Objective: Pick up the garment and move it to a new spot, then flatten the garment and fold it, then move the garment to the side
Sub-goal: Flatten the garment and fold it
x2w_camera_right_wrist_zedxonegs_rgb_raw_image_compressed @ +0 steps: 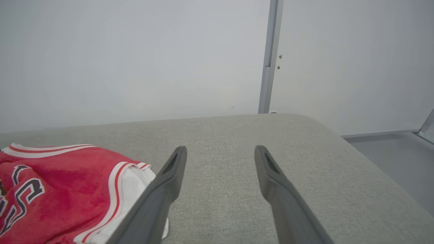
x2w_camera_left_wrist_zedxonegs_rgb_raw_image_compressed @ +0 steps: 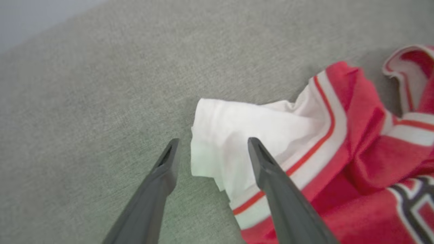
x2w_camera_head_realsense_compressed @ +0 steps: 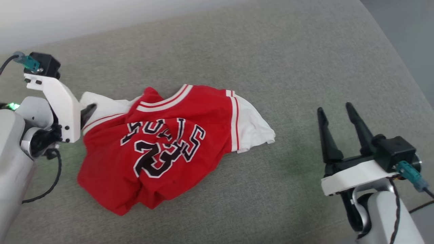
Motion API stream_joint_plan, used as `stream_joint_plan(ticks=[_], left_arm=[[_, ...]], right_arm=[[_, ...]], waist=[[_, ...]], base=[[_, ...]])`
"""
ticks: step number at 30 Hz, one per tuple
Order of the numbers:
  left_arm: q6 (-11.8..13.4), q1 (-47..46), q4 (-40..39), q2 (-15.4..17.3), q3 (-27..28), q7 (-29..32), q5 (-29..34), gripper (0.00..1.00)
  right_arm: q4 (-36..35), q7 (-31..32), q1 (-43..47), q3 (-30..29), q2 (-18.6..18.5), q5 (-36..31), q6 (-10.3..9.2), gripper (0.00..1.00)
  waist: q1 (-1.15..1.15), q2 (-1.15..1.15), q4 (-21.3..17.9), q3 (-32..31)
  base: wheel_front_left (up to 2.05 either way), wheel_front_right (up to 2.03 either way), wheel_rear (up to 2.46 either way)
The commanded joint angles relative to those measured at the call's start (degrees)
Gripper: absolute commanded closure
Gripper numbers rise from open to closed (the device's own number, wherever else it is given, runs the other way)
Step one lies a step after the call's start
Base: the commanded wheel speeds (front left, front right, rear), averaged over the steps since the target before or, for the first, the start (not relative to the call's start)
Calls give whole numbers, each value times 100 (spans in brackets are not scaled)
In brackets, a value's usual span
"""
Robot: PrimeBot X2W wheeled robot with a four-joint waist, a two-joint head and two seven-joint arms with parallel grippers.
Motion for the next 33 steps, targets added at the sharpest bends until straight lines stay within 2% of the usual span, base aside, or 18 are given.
stream_joint_plan(ticks=[1,7,11,12,13,19,24,29,33], left_arm=[[8,-128,139,11,-47,137,2,0],[331,-303,1023,-159,-287,1063,20,0],[379,-351,1317,-291,-380,1296,8,0],[371,-355,1380,-327,-383,1355,-27,11],[361,-385,1408,-362,-382,1384,-54,100],[411,-679,1424,-376,-277,1283,-107,100],[464,-734,1095,-219,-159,1182,-161,100],[703,-378,560,78,-2,1224,-289,100],[1061,239,-50,367,178,1369,-558,100]], right_arm=[[36,-27,14,19,59,13,-1,0],[176,-53,-148,114,125,-6,0,0],[211,-49,-231,112,149,-24,-1,0],[213,-45,-255,109,153,-29,0,0],[213,-44,-271,101,157,-32,-1,0],[226,-18,-300,-18,145,-65,-1,0],[204,48,-238,-144,111,-117,0,0],[145,175,-140,-265,99,-161,-1,0],[70,303,-93,-309,97,-184,-1,0]], waist=[[0,0,-112,109],[0,0,-234,329],[0,0,-243,423],[0,0,-234,435],[0,0,-216,445],[0,0,15,411],[0,0,307,299],[0,0,609,174],[0,0,800,99]], base=[[0,0,0],[0,0,0],[0,0,0],[0,0,0],[0,0,0],[0,0,0],[0,0,0],[0,0,0],[0,0,0]])
